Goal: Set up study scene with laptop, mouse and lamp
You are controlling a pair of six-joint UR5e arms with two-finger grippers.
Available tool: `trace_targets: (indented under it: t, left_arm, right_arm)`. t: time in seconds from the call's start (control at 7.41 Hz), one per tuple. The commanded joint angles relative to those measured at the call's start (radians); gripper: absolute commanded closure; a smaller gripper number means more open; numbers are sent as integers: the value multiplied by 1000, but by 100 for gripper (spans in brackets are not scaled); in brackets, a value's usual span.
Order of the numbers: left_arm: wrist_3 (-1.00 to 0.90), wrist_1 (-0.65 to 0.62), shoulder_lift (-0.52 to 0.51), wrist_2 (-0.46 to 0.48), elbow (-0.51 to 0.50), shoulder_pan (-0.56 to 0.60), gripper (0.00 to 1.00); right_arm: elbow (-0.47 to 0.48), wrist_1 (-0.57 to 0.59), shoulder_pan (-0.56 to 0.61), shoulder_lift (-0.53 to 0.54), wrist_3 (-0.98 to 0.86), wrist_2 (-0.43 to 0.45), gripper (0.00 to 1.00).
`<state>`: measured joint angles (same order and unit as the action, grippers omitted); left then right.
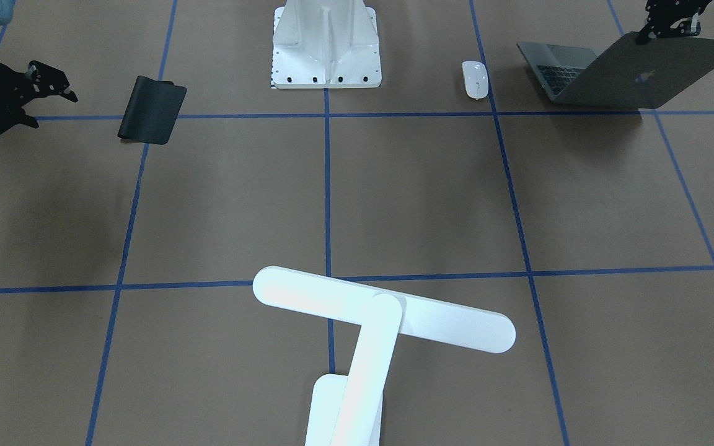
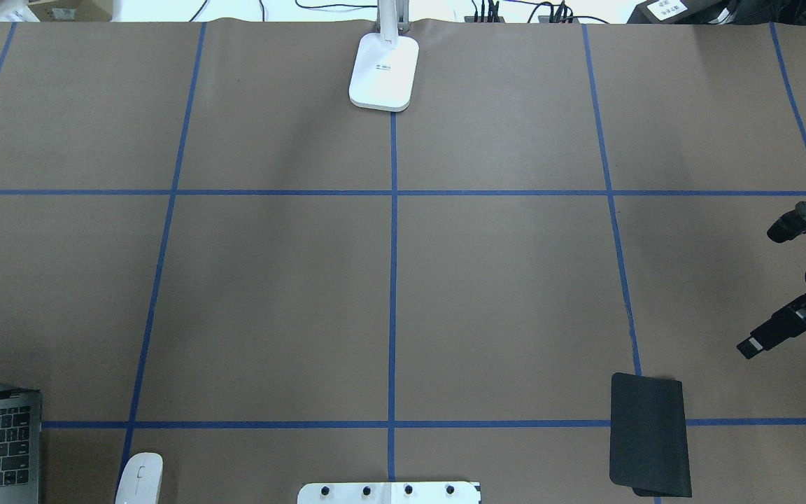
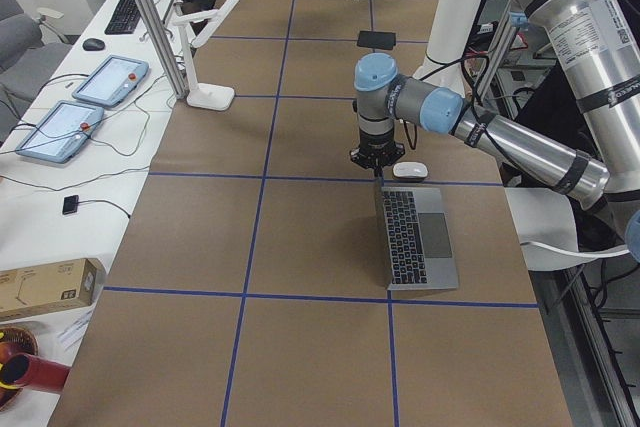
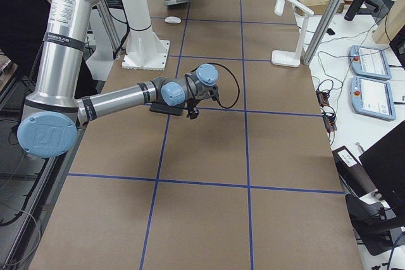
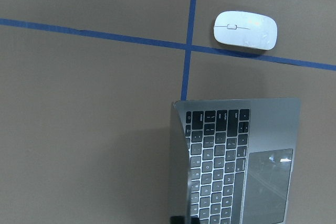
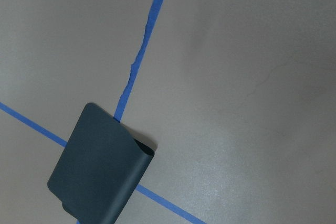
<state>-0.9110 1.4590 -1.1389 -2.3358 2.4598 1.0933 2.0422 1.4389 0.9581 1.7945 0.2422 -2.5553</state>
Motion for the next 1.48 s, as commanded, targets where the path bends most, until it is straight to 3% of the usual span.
trace_targets:
  t: [0.0, 0.4, 0.81, 1.35]
  left_arm:
    - [0, -9, -30, 18, 1, 0, 100]
    - [0, -58, -111, 32, 1, 2, 100]
    - [0, -247, -315, 64, -1, 2, 100]
    - [0, -370, -487, 119, -47, 8, 100]
  right_arm:
    - [1, 0, 1, 0, 2, 0, 0]
    - [1, 0, 1, 2, 6, 0, 0]
    - [-1, 2, 7, 2, 8, -2, 0]
    - [-4, 2, 11, 0, 11, 0, 0]
